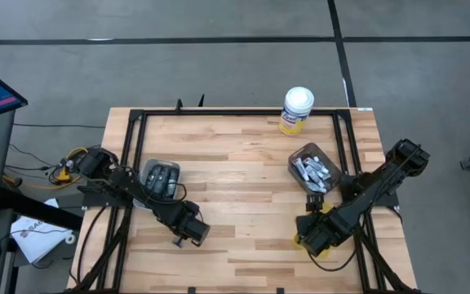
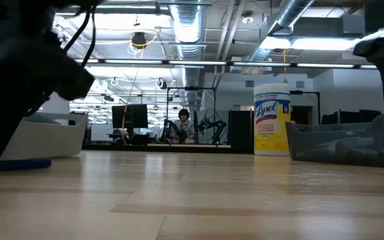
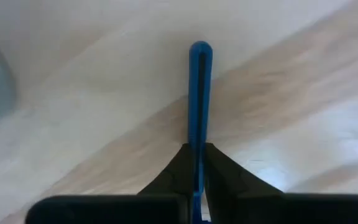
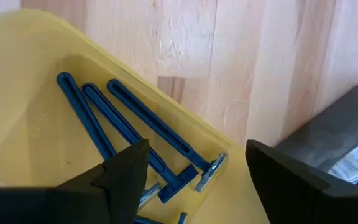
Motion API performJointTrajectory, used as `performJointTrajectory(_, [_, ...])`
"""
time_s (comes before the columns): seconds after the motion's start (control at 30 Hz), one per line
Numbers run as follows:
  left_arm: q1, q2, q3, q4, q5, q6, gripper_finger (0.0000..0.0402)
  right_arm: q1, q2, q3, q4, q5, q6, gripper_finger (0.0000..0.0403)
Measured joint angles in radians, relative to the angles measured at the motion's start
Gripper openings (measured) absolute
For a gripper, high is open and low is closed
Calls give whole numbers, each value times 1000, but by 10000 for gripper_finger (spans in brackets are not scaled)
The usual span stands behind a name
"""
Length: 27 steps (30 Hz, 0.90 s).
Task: Pick & Place Travel size toiletries
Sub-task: Put the blue razor into the yellow bin
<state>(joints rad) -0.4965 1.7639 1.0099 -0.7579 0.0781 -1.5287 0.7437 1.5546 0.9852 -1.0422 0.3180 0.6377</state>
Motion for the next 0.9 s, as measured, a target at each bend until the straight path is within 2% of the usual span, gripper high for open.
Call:
performJointTrajectory(0.1, [6, -32, 26, 37, -12, -2, 1, -1, -39, 0, 1, 23, -14, 260])
performJointTrajectory(0.33, [6, -141, 33, -3, -47, -71, 1, -31, -161, 1, 15, 104, -11, 260])
performJointTrajectory(0.53, [6, -248, 34, 15, -168, -99, 0, -82, -271, 1, 118, 114, -28, 260])
performJointTrajectory(0.63, [3, -293, 34, 50, -228, 7, 0, -106, -316, 1, 181, 115, -55, 260])
performJointTrajectory(0.77, [-23, -313, 36, 180, -303, 332, 6, -127, -347, 1, 204, 117, -103, 260])
performJointTrajectory(0.9, [-38, -284, 36, 292, -315, 522, 31, -138, -343, 1, 192, 109, -115, 260])
